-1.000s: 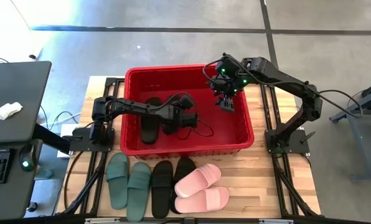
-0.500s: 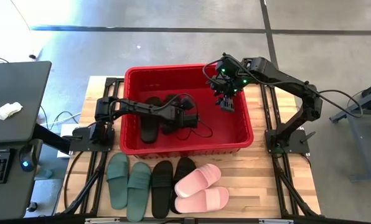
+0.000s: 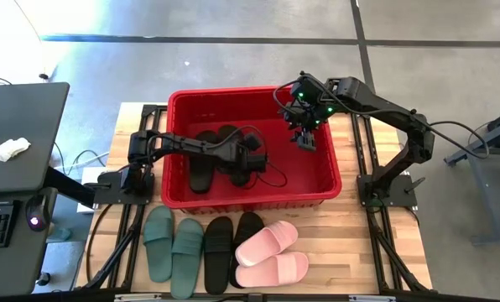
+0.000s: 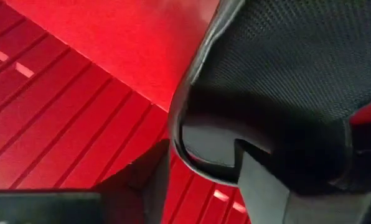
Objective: Pick and place slides into bin
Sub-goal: Put the black slipper into the red bin, then put the pink slipper into the red bin
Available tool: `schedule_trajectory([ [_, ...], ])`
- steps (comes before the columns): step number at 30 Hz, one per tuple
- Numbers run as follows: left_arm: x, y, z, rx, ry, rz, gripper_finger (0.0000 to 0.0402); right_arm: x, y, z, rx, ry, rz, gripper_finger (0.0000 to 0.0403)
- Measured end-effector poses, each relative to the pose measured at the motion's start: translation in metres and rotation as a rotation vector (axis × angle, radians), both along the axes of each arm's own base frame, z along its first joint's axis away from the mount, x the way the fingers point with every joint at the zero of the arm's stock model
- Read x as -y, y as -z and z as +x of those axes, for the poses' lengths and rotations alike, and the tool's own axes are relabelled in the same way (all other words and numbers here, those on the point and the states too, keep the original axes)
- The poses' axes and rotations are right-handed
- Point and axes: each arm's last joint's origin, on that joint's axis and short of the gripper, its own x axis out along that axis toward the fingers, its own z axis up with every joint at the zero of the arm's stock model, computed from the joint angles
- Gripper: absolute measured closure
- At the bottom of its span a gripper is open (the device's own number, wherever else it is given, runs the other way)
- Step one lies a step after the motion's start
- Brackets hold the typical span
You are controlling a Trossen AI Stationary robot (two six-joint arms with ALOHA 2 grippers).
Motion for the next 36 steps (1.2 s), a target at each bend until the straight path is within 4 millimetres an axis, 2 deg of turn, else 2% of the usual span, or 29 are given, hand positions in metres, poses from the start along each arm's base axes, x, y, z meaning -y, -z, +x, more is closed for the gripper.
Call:
schedule_trajectory([
  [9,0.012,0.000,0.003,-0.028,0.074,-0.069,0.0189,0.000,0.000,0.000,0.001,-0.006,0.000,0.0204],
  [14,0.014,-0.013,0.010,0.011,0.075,-0.067,0.0184,0.000,0.000,0.000,0.003,-0.013,-0.001,0.0204],
  [22,0.011,-0.063,0.022,0.184,-0.031,-0.099,0.0183,0.000,0.000,0.000,-0.002,-0.018,-0.001,0.0204],
  [29,0.012,-0.114,0.024,0.358,-0.158,-0.136,0.0183,-0.001,0.000,-0.001,-0.007,-0.018,0.002,0.0204],
  [36,0.018,-0.160,0.018,0.576,-0.331,-0.339,0.0183,-0.002,0.000,0.000,0.009,0.030,0.108,0.0204],
])
